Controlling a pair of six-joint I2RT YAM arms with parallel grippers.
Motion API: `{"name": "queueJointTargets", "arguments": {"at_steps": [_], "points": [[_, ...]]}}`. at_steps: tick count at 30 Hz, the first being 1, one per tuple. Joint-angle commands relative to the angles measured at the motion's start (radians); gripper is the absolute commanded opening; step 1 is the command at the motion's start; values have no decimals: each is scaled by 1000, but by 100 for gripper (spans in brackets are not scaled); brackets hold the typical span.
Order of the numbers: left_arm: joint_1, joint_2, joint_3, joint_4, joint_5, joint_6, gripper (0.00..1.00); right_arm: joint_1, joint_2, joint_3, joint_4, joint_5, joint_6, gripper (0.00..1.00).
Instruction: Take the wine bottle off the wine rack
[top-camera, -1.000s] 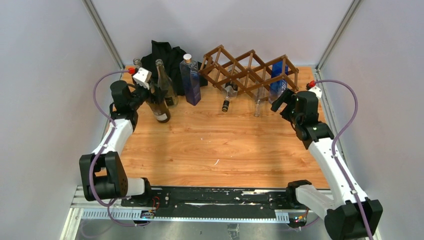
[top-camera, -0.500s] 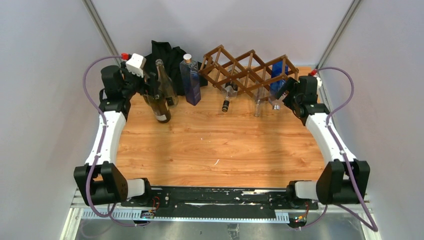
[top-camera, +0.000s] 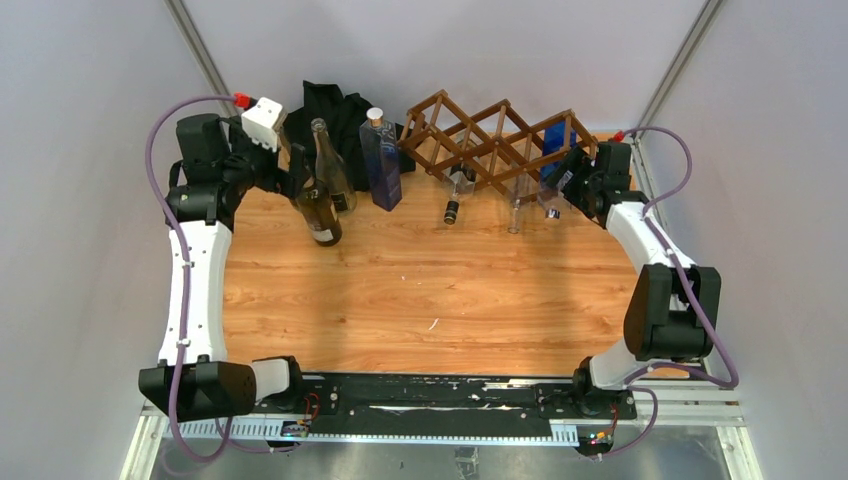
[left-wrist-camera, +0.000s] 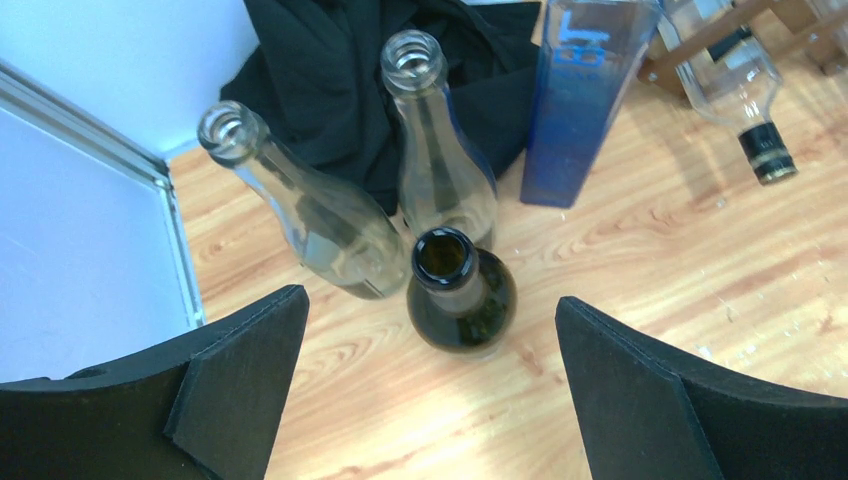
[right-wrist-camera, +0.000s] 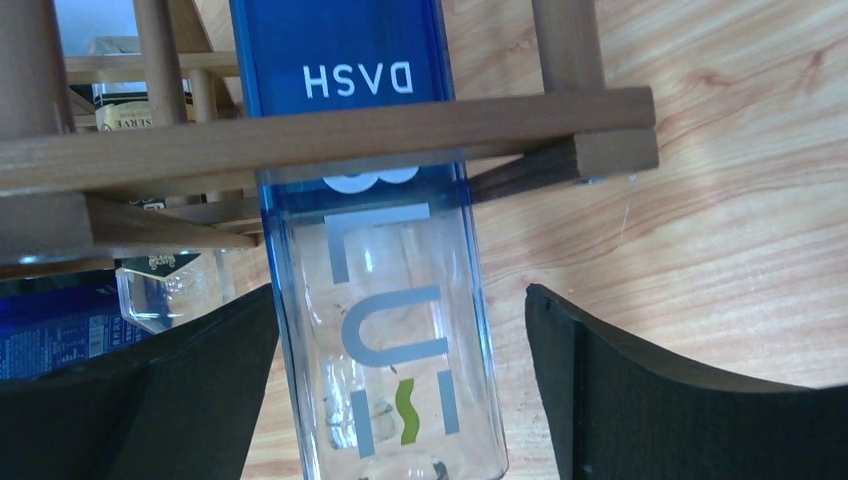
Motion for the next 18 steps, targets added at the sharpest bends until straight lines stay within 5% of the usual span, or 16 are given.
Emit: {"name": "queueJointTargets", "arguments": {"at_steps": [1,9,18], "points": [[5,-18,30,-121,62,23,100,-30,23,-11,75,-58,-14,92],[6,-59,7,-166,107,41,100,-46,25,-74,195,-173,34,67],[5,-94,-48,-166,156,48,99,-46,-18,-166,314,-252,84,54]]}}
